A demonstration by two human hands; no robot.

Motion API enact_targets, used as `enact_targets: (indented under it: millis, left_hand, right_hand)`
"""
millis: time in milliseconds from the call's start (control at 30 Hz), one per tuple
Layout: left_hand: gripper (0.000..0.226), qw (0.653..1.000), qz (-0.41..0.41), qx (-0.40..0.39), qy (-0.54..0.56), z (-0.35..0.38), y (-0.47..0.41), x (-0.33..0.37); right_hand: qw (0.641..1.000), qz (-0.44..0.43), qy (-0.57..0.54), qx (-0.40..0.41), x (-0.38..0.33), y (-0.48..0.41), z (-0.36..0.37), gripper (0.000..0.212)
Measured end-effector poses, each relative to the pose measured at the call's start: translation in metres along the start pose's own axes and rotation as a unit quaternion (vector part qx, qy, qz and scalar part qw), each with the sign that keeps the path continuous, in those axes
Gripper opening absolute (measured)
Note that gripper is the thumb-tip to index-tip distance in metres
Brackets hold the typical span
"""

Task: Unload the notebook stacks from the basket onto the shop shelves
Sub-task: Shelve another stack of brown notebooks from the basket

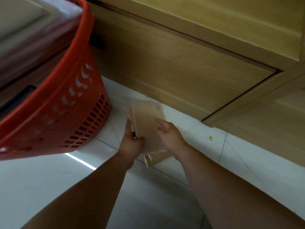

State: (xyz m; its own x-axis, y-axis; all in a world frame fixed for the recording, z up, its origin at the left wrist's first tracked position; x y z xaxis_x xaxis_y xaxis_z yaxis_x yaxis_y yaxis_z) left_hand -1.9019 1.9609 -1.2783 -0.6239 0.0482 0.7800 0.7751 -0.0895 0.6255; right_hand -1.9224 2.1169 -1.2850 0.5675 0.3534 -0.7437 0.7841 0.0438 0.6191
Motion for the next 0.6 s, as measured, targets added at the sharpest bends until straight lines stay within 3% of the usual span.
enact_targets:
  millis: [67,200,400,600]
  left_hand:
    - [0.092,1.0,0.011,0.001,-0.014,-0.005,0.0,0.005]
    - [0.091,0.998,0.041,-0.01,-0.046,-0.009,0.003,0.03]
    - [0.088,0.993,0.059,-0.056,-0.086,-0.018,0.024,0.082]
    - [0.094,0.99,0.085,-0.061,-0.096,-0.03,0.072,0.142]
  right_hand:
    - [0.999,0.024,0.034,0.021,0.013,-0.001,-0.008,0.051]
    - [0.997,0.065,-0.028,-0.017,0.022,0.002,-0.009,0.057]
    - [0.99,0.049,-0.132,-0.004,-0.012,0.012,-0.016,0.079]
    - [0.997,-0.012,-0.076,0.015,-0.084,0.058,-0.023,0.093]
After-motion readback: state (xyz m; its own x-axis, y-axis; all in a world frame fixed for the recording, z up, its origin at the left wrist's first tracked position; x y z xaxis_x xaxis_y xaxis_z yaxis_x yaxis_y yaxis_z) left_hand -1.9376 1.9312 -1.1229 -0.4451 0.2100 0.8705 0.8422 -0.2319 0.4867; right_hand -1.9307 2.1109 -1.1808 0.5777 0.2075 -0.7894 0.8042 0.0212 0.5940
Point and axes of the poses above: each hand's wrist, its own y-axis away from the middle knuckle, its own z-axis out of the palm, x = y × z, the point moved 9 cm from there along -y, towards the middle knuckle, and after that the axes turned 4 degrees about -x, right-handed, at the moved point
